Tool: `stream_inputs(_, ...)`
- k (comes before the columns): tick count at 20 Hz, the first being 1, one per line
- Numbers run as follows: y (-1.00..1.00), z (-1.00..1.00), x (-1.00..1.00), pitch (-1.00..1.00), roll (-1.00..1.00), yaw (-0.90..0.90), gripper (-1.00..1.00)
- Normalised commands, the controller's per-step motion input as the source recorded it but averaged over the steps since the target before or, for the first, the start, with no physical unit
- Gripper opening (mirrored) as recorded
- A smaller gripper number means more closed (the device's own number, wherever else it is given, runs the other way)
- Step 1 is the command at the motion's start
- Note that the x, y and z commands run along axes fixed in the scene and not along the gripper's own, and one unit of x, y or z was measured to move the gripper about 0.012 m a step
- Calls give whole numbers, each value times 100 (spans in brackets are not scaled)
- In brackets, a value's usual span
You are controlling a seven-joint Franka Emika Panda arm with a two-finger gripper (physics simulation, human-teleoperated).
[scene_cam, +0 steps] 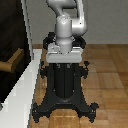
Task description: Open the door by pressing down and pulling on the handle.
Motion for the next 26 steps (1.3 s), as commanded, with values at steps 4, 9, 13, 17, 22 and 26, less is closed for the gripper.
stream_inputs(4, 0, 0, 0, 0, 0, 0, 100)
stream_inputs(9, 0, 0, 0, 0, 0, 0, 100)
stream_inputs(13, 0, 75, 0, 0, 0, 0, 100)
stream_inputs(17, 0, 75, 0, 0, 0, 0, 100)
stream_inputs(22, 0, 80, 0, 0, 0, 0, 100)
stream_inputs(26, 0, 50, 0, 0, 0, 0, 100)
